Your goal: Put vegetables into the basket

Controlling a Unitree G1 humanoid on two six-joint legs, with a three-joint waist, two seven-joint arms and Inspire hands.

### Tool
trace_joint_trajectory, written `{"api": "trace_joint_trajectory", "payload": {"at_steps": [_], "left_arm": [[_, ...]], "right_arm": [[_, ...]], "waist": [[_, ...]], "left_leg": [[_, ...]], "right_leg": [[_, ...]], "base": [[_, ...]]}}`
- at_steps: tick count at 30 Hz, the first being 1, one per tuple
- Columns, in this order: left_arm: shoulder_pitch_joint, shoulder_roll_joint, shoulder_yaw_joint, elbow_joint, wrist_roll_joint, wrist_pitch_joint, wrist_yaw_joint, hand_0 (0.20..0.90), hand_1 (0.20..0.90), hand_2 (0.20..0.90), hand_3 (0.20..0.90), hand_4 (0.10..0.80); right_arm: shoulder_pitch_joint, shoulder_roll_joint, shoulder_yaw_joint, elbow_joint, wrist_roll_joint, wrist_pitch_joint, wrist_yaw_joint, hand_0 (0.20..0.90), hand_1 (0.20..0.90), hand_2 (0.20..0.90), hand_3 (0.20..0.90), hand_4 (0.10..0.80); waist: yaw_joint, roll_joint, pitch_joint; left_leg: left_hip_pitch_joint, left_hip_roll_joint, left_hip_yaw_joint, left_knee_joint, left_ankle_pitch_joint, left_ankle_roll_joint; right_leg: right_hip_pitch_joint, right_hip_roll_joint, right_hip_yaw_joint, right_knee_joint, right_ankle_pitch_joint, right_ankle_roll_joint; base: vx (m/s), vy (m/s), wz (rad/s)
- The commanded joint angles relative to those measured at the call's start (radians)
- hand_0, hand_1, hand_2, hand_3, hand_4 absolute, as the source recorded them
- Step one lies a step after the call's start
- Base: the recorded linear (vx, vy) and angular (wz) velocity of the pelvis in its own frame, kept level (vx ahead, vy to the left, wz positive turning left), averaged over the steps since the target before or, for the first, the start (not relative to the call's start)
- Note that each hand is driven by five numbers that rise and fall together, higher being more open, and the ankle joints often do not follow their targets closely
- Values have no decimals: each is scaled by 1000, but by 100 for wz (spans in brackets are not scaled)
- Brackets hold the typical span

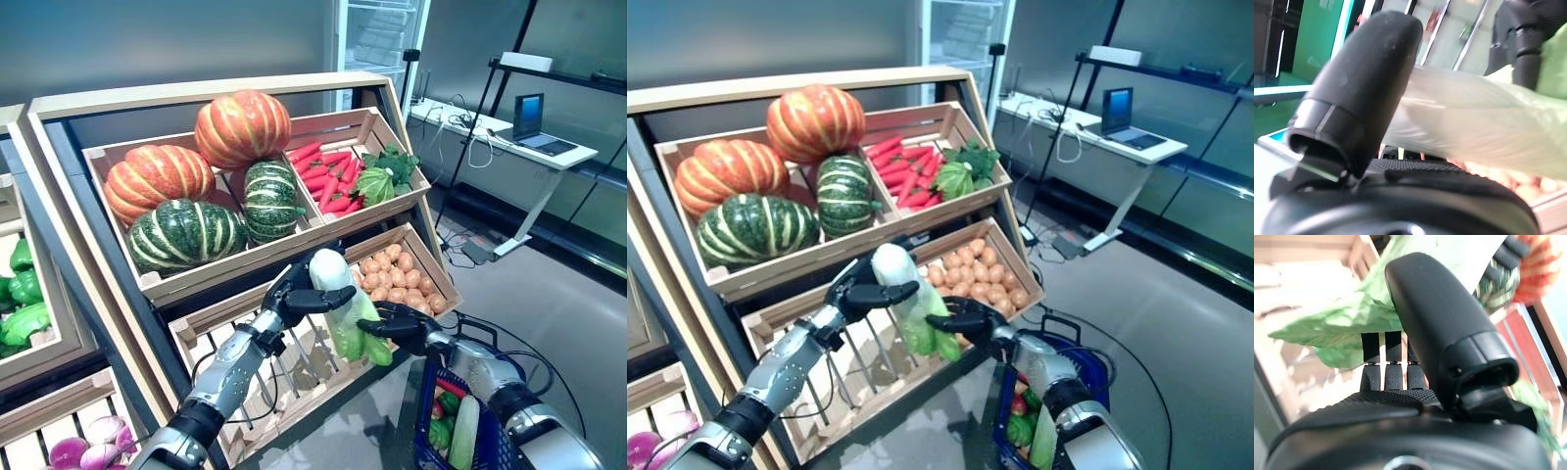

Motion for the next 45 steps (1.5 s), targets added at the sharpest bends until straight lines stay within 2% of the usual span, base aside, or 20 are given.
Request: {"api": "trace_joint_trajectory", "payload": {"at_steps": [1,8,19,21,23,25,26,29,32,33,34,39,45], "left_arm": [[-102,10,71,-94,13,-82,-52,900,900,900,900,800],[-98,64,127,-83,36,-86,-50,900,900,900,900,800],[-68,62,200,-45,59,-111,-31,900,900,900,900,800],[-75,59,200,-41,58,-121,-18,900,900,900,900,800],[-114,63,189,-27,52,-146,-11,900,900,900,900,800],[-142,67,182,-22,50,-163,-5,900,900,900,900,800],[-169,74,167,-15,44,-184,8,900,900,900,900,800],[-200,80,140,-15,30,-208,31,900,900,900,900,800],[-218,81,106,-19,21,-228,40,900,900,900,900,800],[-224,78,93,-14,17,-240,38,900,900,900,900,800],[-223,77,90,-15,14,-241,37,900,900,900,900,800],[-262,83,42,-4,-25,-292,33,900,900,900,900,800],[-276,68,36,-10,-46,-317,43,900,900,900,900,800]], "right_arm": [[-68,-125,-150,79,30,-128,-42,300,300,300,300,400],[-1,-189,-249,116,19,-142,-48,300,300,300,300,400],[62,-218,-336,214,-30,-138,-52,300,300,300,300,400],[52,-213,-340,234,-28,-134,-84,300,300,300,300,400],[19,-209,-338,263,-4,-139,-122,300,300,300,300,400],[-9,-208,-332,277,22,-135,-156,300,300,300,300,400],[-39,-205,-327,298,58,-127,-191,300,300,300,300,400],[-88,-201,-328,336,101,-134,-239,300,300,300,300,400],[-133,-225,-353,381,117,-130,-279,300,300,300,300,400],[-147,-239,-357,394,111,-132,-292,300,300,300,300,400],[-149,-242,-357,396,110,-133,-296,300,300,300,300,400],[-224,-284,-347,423,143,-140,-355,300,300,300,300,400],[-269,-319,-380,443,183,-133,-448,300,300,300,300,400]], "waist": [[13,6,-7],[-3,6,11],[-10,5,26],[-9,4,51],[-6,-2,110],[-4,-2,157],[-3,-1,204],[-1,5,259],[4,19,319],[6,28,338],[6,30,341],[10,53,404],[3,77,444]], "left_leg": [[79,-38,-1,10,-191,52],[84,-35,16,10,-192,50],[108,-29,47,10,-192,48],[79,-24,53,82,-208,47],[-45,3,35,319,-292,49],[-122,22,23,450,-351,54],[-203,43,13,576,-402,63],[-305,60,1,726,-466,81],[-418,67,-14,906,-551,94],[-486,73,-24,1016,-593,99],[-482,71,-25,1011,-594,98],[-651,53,-40,1245,-687,125],[-781,50,-48,1410,-752,129]], "right_leg": [[1,60,7,6,-28,-81],[-1,62,20,6,-26,-79],[14,58,26,6,-30,-79],[-12,46,25,68,-51,-82],[-113,19,25,244,-115,-93],[-177,5,30,346,-154,-100],[-249,-12,27,462,-189,-112],[-348,-41,26,623,-238,-128],[-458,-85,19,820,-307,-141],[-523,-106,20,925,-344,-148],[-522,-107,23,924,-342,-145],[-715,-163,63,1178,-431,-158],[-864,-175,106,1327,-485,-163]], "base": [[0,0,0],[7,-15,-10],[28,-11,-8],[-42,-15,0],[-227,-56,-3],[-307,-52,-5],[-339,-41,0],[-260,-14,4],[-167,-3,20],[-93,-7,23],[-123,-9,22],[-104,9,10],[-63,13,6]]}}
